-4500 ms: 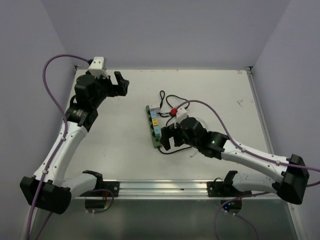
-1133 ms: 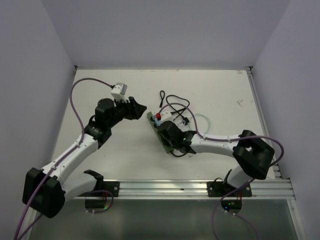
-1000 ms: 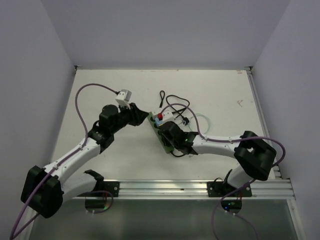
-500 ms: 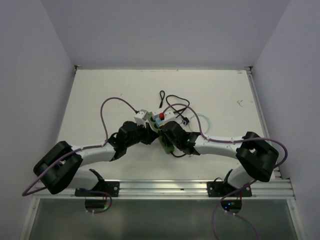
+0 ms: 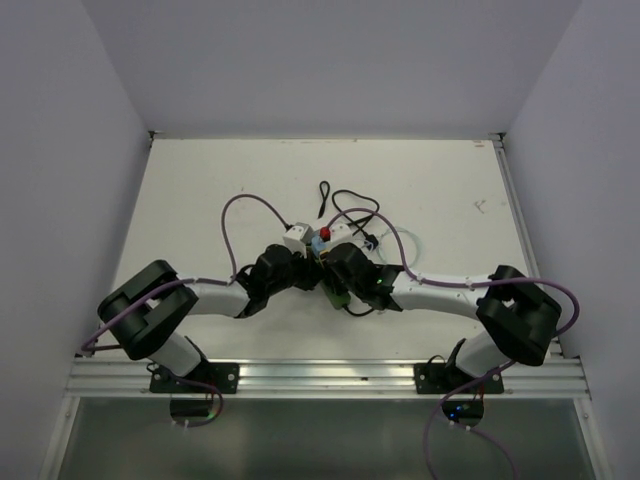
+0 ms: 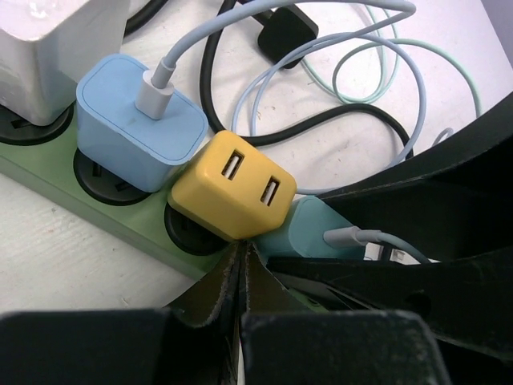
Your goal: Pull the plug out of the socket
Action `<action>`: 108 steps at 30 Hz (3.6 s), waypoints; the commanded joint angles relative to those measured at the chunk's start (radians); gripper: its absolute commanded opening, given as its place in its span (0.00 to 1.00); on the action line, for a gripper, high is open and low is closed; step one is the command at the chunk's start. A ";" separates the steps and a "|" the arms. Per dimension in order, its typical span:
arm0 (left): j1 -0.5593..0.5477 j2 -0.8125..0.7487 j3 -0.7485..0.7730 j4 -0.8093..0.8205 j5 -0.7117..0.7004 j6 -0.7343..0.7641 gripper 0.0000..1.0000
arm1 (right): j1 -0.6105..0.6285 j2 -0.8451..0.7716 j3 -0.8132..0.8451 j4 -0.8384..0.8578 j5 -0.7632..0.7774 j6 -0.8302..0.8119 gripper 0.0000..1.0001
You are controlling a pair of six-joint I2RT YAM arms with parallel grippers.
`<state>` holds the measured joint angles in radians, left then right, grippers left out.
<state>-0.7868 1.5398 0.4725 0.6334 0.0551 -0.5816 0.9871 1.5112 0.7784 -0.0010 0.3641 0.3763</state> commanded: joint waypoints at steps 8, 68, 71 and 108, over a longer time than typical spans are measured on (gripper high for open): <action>-0.017 0.082 0.072 0.009 -0.182 0.016 0.00 | 0.007 -0.032 0.009 0.038 -0.071 0.013 0.00; -0.008 0.329 0.087 -0.195 -0.195 -0.175 0.00 | 0.091 0.118 0.137 -0.171 0.134 -0.033 0.00; -0.003 0.338 0.098 -0.208 -0.192 -0.173 0.00 | 0.111 0.130 0.159 -0.191 0.167 -0.030 0.00; 0.000 0.345 0.098 -0.212 -0.185 -0.169 0.00 | 0.001 0.056 0.148 -0.267 0.041 0.026 0.00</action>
<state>-0.7933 1.7641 0.5983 0.7162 -0.0460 -0.8013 0.9390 1.5665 0.8883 -0.1791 0.4641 0.3809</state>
